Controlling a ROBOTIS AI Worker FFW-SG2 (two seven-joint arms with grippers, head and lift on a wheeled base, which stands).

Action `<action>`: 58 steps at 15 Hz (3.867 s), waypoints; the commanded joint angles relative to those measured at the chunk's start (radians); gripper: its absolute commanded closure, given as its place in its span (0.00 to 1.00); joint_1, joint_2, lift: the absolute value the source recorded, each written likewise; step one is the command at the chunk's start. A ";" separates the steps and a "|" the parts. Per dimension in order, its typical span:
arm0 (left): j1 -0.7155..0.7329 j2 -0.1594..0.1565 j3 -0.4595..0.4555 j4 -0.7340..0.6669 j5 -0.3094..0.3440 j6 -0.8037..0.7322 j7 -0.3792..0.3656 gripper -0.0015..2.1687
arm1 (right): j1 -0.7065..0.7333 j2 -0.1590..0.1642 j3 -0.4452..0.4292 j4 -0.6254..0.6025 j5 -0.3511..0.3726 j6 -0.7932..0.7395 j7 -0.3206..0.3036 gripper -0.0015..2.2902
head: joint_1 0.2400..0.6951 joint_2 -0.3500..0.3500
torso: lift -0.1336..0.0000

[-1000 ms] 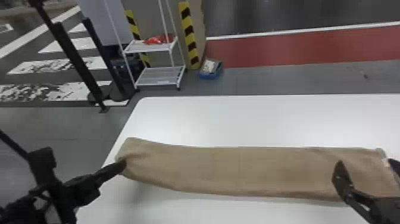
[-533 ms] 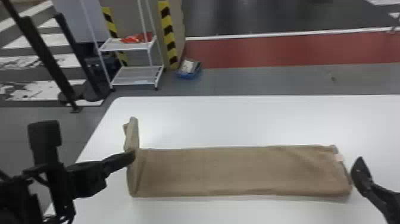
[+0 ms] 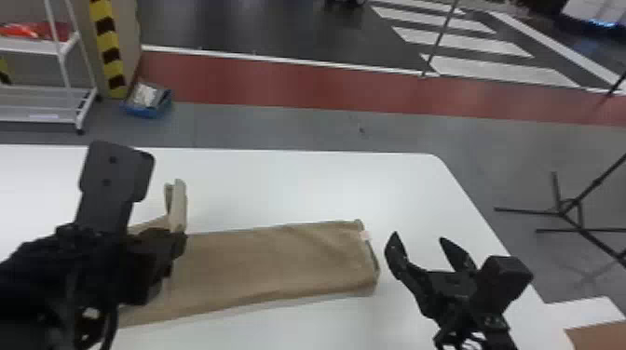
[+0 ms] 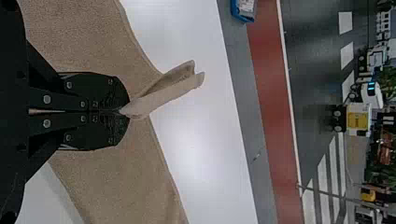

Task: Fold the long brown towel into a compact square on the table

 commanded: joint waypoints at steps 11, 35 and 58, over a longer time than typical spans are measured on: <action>0.029 -0.003 -0.205 0.209 -0.010 -0.235 0.074 0.02 | -0.058 -0.043 0.030 0.055 -0.042 0.034 0.002 0.02 | 1.00 0.00 | 0.07; 0.365 0.004 0.508 0.448 0.491 -1.278 -0.045 0.02 | -0.307 0.017 0.496 0.297 0.267 0.258 0.035 0.09 | 1.00 0.78 | 0.07; 0.354 0.008 0.522 0.508 0.496 -1.324 -0.070 0.02 | -0.302 0.019 0.514 0.252 0.291 0.288 0.025 0.33 | 1.00 0.81 | 0.07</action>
